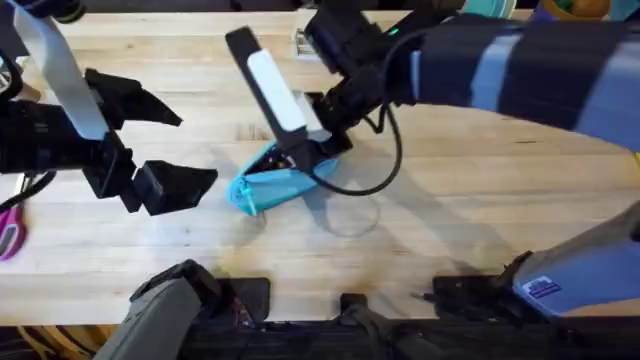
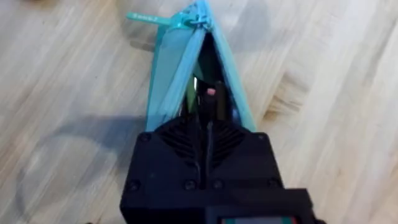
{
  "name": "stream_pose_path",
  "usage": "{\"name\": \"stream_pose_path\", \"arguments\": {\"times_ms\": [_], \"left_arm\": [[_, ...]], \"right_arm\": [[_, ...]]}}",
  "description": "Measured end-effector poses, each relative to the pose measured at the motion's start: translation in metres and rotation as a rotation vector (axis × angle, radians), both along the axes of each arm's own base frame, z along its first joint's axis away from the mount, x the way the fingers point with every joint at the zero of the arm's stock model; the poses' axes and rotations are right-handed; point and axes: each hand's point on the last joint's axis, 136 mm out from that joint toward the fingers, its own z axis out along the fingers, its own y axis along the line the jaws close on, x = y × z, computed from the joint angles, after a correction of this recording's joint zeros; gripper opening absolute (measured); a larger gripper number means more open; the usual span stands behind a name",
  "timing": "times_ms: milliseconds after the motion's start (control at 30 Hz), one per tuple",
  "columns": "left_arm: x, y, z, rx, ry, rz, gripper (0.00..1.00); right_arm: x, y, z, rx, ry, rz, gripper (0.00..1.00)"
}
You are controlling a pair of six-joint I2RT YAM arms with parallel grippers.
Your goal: Unzip the bag, pick up the pens from the table one at a time and place them inside, then zip the bag closed.
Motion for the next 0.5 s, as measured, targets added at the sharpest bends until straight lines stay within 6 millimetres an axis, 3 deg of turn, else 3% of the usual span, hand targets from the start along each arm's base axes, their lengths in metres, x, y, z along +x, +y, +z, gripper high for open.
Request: {"name": "stream_pose_path", "arguments": {"times_ms": [233,367,400,500], "left_arm": [[0.0,0.0,0.0,0.0,0.0,0.0,0.993],[0.0,0.0,0.0,0.0,0.0,0.0,0.993],[0.0,0.0,0.0,0.0,0.0,0.0,0.993],[0.0,0.0,0.0,0.0,0.0,0.0,0.993]], "right_arm": [[-0.015,0.014,-0.028,-0.036,0.036,0.052,0.033],[-0.019,0.017,-0.032,-0.045,0.04,0.063,0.033],[-0.019,0.017,-0.032,-0.045,0.041,0.061,0.3],[-0.019,0.017,-0.031,-0.042,0.038,0.061,0.743]]}}
